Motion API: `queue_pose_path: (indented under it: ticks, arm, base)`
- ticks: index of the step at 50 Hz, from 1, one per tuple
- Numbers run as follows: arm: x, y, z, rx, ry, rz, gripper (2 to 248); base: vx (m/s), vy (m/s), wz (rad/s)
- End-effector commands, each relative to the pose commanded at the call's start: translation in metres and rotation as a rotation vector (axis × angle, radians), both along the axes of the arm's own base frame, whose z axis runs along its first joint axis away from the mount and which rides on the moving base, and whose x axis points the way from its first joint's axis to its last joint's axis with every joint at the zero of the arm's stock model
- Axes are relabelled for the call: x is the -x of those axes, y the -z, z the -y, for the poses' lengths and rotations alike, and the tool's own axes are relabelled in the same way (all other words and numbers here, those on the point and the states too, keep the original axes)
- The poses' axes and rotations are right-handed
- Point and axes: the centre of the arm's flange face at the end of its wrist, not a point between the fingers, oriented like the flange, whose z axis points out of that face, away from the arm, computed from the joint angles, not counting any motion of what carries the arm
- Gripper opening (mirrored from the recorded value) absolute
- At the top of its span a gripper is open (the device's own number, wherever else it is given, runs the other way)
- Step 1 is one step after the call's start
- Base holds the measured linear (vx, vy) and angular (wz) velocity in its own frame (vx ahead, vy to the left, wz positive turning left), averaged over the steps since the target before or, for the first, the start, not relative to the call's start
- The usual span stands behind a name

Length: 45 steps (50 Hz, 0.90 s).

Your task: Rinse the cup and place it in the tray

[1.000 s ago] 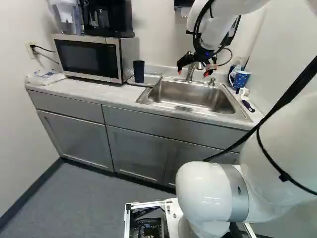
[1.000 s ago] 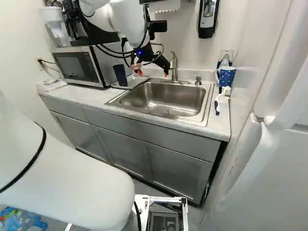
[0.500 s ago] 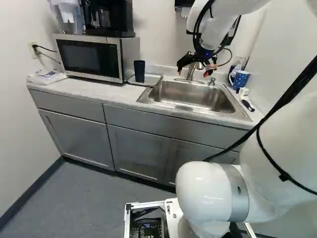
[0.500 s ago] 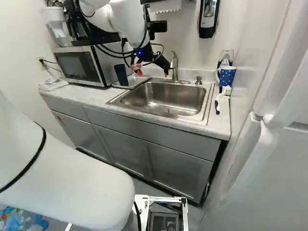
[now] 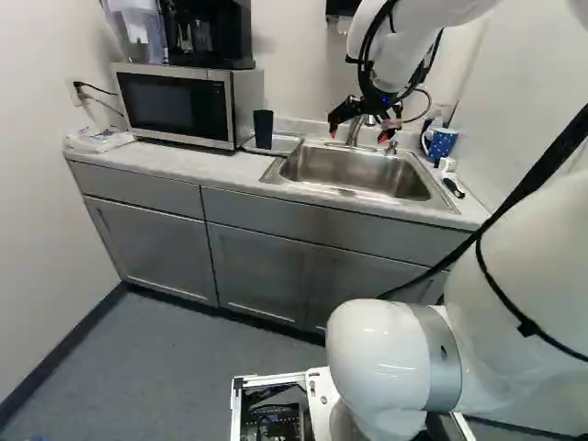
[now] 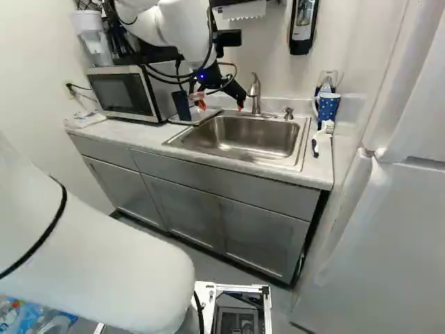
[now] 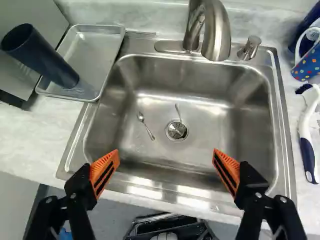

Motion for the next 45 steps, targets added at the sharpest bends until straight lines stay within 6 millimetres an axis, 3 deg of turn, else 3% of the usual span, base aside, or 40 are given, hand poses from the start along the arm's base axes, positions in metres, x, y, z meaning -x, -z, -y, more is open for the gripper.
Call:
queue_pose_path:
  ticks: [45]
  arm:
    - [0.0, 0.0, 0.0, 0.0, 0.0, 0.0, 247]
  base:
    - [-0.145, 0.064, -0.016]
